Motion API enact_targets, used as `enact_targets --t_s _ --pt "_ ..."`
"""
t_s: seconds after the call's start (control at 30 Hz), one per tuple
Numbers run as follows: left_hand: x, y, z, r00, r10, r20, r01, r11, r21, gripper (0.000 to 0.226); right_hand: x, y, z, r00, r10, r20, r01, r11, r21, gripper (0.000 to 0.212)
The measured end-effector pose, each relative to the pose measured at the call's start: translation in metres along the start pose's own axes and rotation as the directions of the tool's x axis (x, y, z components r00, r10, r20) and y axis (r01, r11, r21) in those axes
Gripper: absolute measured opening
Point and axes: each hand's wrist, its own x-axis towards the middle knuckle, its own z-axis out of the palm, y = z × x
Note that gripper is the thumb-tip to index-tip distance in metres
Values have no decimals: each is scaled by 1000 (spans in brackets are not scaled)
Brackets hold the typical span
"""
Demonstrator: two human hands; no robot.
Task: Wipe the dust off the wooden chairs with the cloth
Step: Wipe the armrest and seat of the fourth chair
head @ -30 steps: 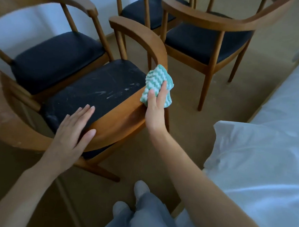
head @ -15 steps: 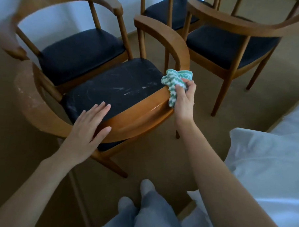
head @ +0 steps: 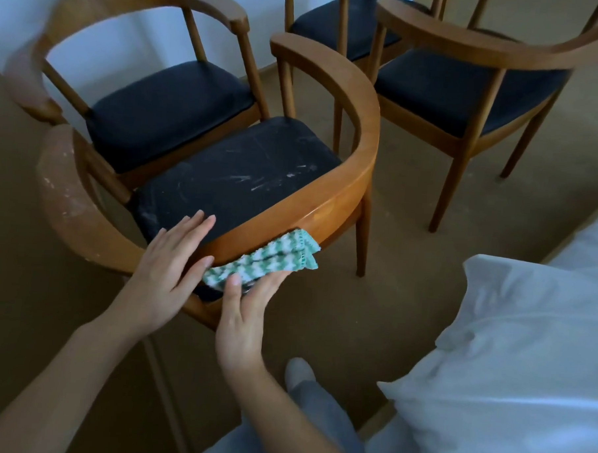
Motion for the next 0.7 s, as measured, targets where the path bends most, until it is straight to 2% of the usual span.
enact_targets --t_s 0.13,0.27,0.37,0.6,0.7 --pt "-8 -1 -8 999 -51 -12 50 999 -10 61 16 -4 -17 998 53 -39 -51 998 46 76" --pt "-12 -1 -10 994 -107 6 107 994 -20 60 65 -25 -63 976 72 -204 -74 997 -4 66" --pt "-11 -2 -12 990 -142 22 142 990 -2 66 94 -37 -78 955 123 -269 -114 992 48 64" --pt "-22 -5 -15 981 -189 -40 188 982 -27 61 27 -20 -10 964 196 -181 -183 979 85 83" --pt "-36 -10 -14 978 -195 -78 196 981 1 59 6 -27 24 928 346 -134 -333 936 109 77"
